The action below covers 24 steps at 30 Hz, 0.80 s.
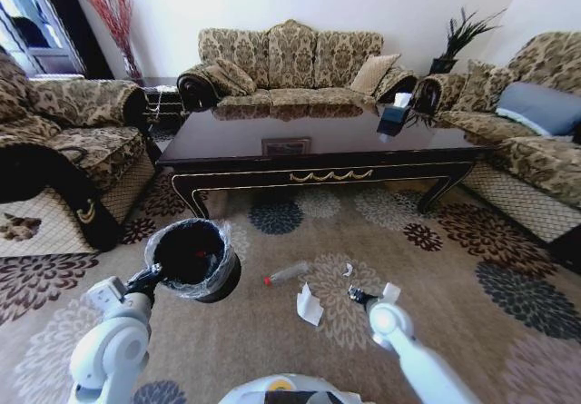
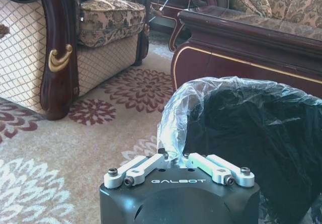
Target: Move to the front of the table and pick up the trash from the floor, then place it into the trash bin.
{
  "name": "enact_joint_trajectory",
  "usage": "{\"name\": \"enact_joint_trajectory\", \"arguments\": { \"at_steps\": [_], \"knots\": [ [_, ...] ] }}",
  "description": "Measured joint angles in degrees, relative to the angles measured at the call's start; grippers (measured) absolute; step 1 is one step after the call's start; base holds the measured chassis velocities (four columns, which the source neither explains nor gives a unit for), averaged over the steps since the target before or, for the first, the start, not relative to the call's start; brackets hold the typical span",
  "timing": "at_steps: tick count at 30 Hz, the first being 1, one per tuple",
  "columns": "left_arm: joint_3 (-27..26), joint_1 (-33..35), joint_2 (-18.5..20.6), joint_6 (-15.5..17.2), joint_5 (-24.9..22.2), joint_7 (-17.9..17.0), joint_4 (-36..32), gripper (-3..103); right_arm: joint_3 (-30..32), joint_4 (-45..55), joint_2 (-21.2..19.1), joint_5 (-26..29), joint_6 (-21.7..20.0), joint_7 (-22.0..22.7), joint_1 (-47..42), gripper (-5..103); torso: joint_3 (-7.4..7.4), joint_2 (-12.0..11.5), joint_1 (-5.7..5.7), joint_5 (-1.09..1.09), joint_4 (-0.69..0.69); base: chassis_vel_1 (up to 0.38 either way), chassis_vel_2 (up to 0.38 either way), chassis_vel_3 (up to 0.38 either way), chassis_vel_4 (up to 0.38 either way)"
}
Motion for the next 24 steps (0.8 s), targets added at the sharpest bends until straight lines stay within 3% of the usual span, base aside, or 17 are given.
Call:
{"name": "enact_joint_trajectory", "arguments": {
  "at_steps": [4,9,14,15,18,21,24],
  "knots": [
    [1.5,-0.2,-0.1,0.0,0.7,0.0,0.9,4,-6.6,6.9,-7.5,3.3,-0.1,-1.9,6.4,62,0.00,0.0,0.00,-0.02,0.00,0.000,0.000,0.000,0.000],
    [2.2,-0.5,-0.5,0.0,1.5,0.0,1.3,4,-11.1,8.5,-9.9,4.1,-0.4,-2.4,11.0,66,0.00,0.0,0.00,-0.03,0.02,0.000,0.000,0.000,0.000],
    [1.9,-0.1,-0.3,0.1,1.4,0.1,0.9,4,-10.8,3.4,-8.4,0.9,-0.5,-1.2,9.5,82,0.00,0.0,0.00,-0.01,-0.02,0.000,0.000,0.000,0.000],
    [1.6,0.1,-0.1,0.1,1.4,0.1,0.8,4,-10.1,1.9,-7.8,0.4,-0.8,-0.1,8.6,82,0.00,0.0,0.00,0.01,-0.01,0.000,0.000,0.000,0.000],
    [0.8,0.6,0.5,0.1,1.2,0.1,0.5,4,-6.7,-2.0,-5.7,0.3,-2.1,4.3,4.4,97,0.00,0.0,0.00,-0.01,0.00,0.000,0.000,0.000,0.000],
    [0.8,0.7,0.7,0.1,1.2,0.1,0.2,4,-4.9,-3.0,-4.7,0.8,-2.3,6.3,2.1,99,0.00,0.0,0.00,-0.01,-0.01,0.000,0.000,0.000,0.000],
    [0.8,1.0,0.8,0.1,1.2,0.1,-0.2,4,-1.6,-3.5,-1.7,5.2,-3.0,14.7,-1.5,100,0.00,0.0,0.00,-0.03,-0.02,0.000,0.000,0.000,0.000]
  ]
}}
